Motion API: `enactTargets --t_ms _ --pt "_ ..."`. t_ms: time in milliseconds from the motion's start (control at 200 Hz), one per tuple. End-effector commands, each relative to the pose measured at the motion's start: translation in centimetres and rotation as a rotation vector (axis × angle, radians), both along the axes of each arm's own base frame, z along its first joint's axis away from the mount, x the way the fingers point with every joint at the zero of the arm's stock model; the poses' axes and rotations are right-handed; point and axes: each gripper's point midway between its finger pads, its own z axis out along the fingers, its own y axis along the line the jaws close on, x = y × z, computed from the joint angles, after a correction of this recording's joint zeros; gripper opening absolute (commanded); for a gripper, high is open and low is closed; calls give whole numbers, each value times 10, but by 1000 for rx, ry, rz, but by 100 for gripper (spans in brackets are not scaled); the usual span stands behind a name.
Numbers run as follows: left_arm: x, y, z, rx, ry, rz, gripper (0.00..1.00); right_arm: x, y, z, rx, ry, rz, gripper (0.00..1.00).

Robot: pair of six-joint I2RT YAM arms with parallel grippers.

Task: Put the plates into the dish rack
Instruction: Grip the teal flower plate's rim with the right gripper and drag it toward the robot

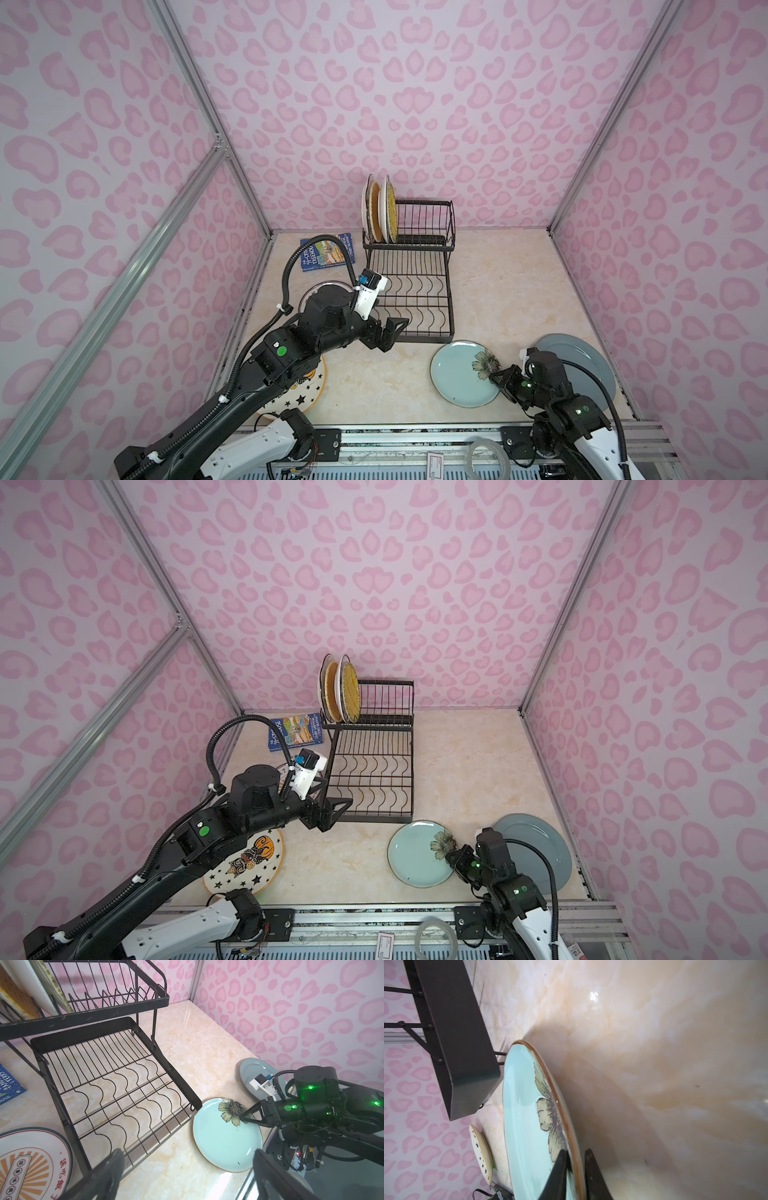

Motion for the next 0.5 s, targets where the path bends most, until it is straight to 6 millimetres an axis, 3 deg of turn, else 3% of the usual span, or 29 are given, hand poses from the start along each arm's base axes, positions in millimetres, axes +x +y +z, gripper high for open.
enactTargets --t_ms 0,170,495 --pt "1 -4 8 -28 -25 -11 98 -15 2 -20 30 79 0 10" --pt "2 -4 7 -24 -21 -10 99 -14 -2 -16 27 71 -25 0" --pt "1 -3 9 -30 -27 -10 98 -10 -15 2 -99 77 -4 0"
